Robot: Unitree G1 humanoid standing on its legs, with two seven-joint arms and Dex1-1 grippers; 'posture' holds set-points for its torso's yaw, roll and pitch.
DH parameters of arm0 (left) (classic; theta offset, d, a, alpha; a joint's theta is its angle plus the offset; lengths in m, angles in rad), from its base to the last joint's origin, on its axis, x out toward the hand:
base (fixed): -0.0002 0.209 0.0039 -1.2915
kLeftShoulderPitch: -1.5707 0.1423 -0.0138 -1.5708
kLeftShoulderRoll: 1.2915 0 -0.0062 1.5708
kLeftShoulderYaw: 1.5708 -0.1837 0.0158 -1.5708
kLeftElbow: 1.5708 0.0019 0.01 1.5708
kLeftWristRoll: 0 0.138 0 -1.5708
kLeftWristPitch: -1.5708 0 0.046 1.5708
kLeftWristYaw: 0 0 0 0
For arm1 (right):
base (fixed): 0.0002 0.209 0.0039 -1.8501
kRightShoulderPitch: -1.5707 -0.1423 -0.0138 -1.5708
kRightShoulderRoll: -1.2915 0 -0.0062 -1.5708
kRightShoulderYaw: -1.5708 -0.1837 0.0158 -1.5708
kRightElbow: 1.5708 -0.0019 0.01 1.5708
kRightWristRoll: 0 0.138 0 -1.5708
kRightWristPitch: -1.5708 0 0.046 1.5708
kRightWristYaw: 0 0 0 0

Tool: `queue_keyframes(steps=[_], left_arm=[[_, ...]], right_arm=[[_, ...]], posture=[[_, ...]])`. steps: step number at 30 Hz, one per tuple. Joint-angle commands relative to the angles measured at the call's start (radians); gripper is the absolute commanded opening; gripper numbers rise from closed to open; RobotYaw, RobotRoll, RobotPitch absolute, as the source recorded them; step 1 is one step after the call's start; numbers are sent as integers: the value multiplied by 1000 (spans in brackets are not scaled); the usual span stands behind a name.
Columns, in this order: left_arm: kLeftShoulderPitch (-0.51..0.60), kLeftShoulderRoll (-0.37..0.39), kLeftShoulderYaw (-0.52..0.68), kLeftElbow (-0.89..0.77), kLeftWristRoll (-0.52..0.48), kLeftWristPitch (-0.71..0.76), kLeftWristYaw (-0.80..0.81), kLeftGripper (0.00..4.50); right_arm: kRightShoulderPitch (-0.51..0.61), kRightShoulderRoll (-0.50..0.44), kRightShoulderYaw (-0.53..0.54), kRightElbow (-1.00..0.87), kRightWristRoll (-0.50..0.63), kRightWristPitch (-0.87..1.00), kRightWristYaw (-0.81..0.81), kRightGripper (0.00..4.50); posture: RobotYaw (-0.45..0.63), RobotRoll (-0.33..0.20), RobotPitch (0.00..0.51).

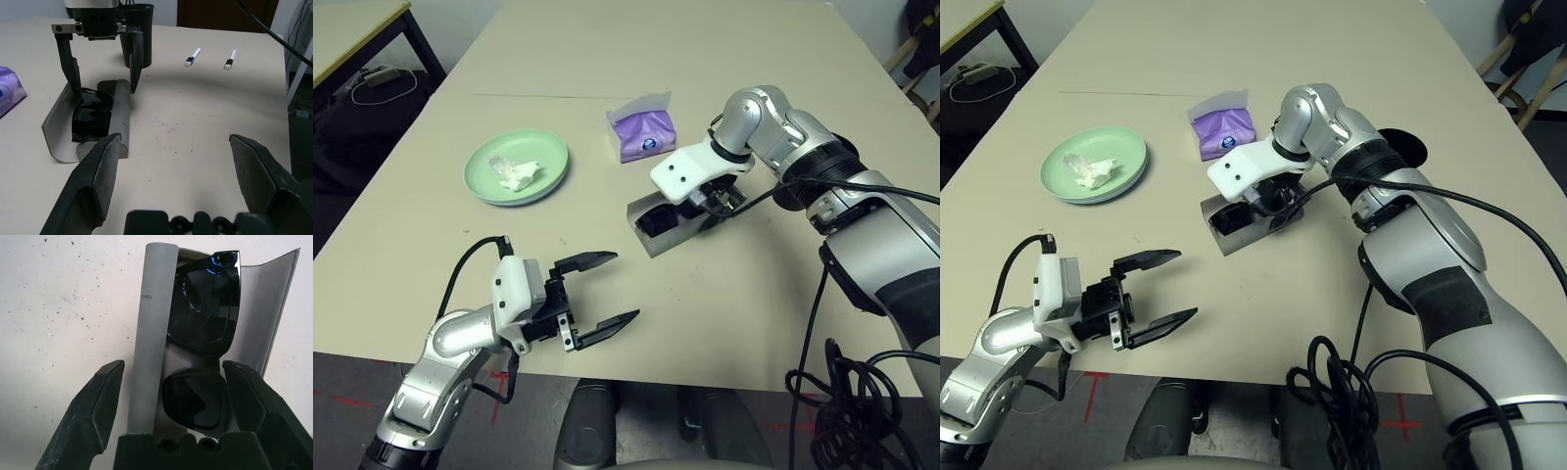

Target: Organize and tidy the items on the table.

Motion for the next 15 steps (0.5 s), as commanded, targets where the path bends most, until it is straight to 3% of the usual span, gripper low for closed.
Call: queue_keyframes(steps=[1,15], left_arm=[[-1,0,-14,15,12,-8,-13,4500],[-24,-1,-20,36,20,-14,-25,4500]], right_arm=[[-25,-14,-26,-18,27,17,5,4474],[32,-55,5,-154,110,115,5,4474]], posture=[[254,0,162],[245,0,151]])
